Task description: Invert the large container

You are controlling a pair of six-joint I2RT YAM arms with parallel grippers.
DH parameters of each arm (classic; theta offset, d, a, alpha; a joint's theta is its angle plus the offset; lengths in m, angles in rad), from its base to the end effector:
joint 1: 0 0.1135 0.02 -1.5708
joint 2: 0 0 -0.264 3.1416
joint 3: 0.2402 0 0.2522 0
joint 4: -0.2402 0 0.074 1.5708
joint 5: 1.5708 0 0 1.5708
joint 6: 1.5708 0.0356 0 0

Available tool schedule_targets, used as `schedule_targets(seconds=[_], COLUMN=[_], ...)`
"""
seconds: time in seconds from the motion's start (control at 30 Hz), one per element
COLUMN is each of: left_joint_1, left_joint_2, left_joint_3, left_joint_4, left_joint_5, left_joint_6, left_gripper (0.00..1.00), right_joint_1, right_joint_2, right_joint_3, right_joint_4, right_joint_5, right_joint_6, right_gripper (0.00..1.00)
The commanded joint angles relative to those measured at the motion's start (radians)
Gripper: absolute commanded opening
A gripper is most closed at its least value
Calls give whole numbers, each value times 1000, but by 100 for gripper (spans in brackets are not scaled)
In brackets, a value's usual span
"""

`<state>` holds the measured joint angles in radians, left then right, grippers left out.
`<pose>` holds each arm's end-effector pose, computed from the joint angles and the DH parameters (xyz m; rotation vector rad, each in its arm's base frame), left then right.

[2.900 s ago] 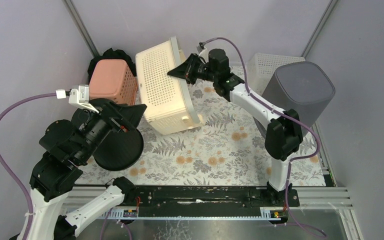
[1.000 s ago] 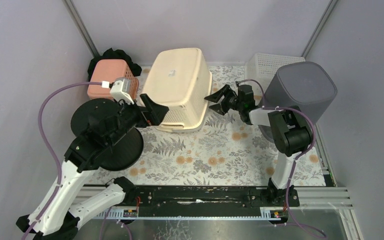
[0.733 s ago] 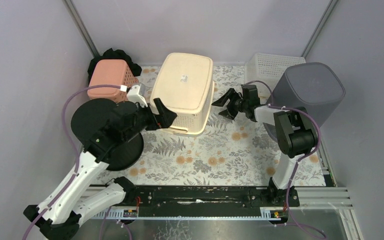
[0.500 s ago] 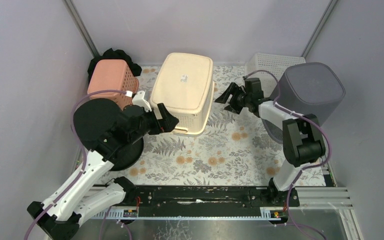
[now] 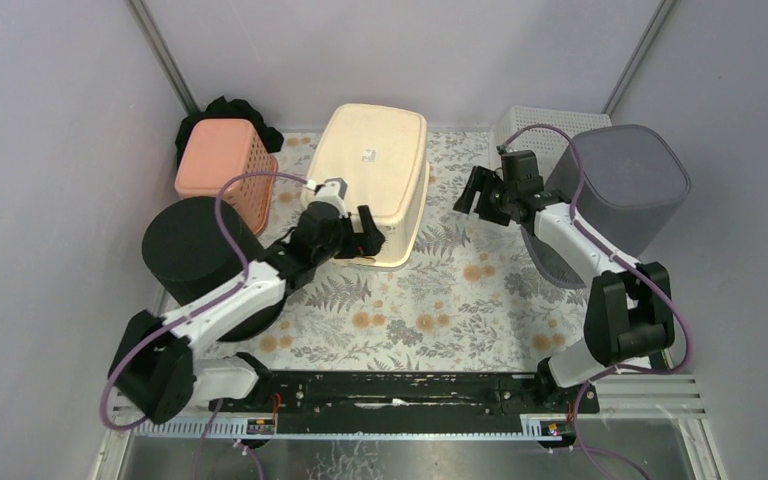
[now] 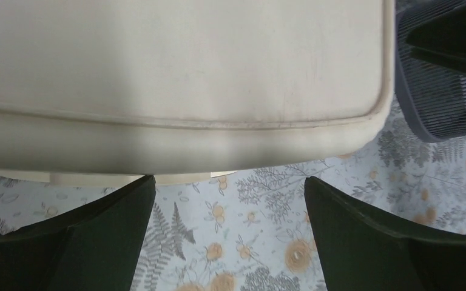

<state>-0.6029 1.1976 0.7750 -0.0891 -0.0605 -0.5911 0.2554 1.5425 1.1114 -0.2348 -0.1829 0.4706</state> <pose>0.2214 -0.1498 0.2599 -0.0254 2.1503 -0.6537 0.3330 0.0936 0.2622 0.1444 2.2871 0.5914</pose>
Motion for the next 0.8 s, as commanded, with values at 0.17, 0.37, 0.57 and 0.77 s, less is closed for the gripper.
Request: schedule_targets(seconds=[0.17, 0.37, 0.57, 0.77], left_joint_1=[12, 15, 2, 27], left_joint_2=[369, 404, 161, -66], left_joint_3=[237, 351, 152, -53], left_joint_4=[238, 191, 211, 230], left_joint_5=[31, 117, 52, -156], left_joint_6=[179, 215, 178, 150], left_gripper=[100, 100, 100, 100], right_joint_1=[-24, -66, -68, -69], right_joint_2=[-109, -165, -248, -405], right_joint_3=[-49, -97, -205, -417], right_joint_4=[-8, 14, 106, 304], right_joint_5=[154, 194, 248, 353], right_joint_6=[-70, -103, -148, -215], right_gripper=[75, 74, 99, 99])
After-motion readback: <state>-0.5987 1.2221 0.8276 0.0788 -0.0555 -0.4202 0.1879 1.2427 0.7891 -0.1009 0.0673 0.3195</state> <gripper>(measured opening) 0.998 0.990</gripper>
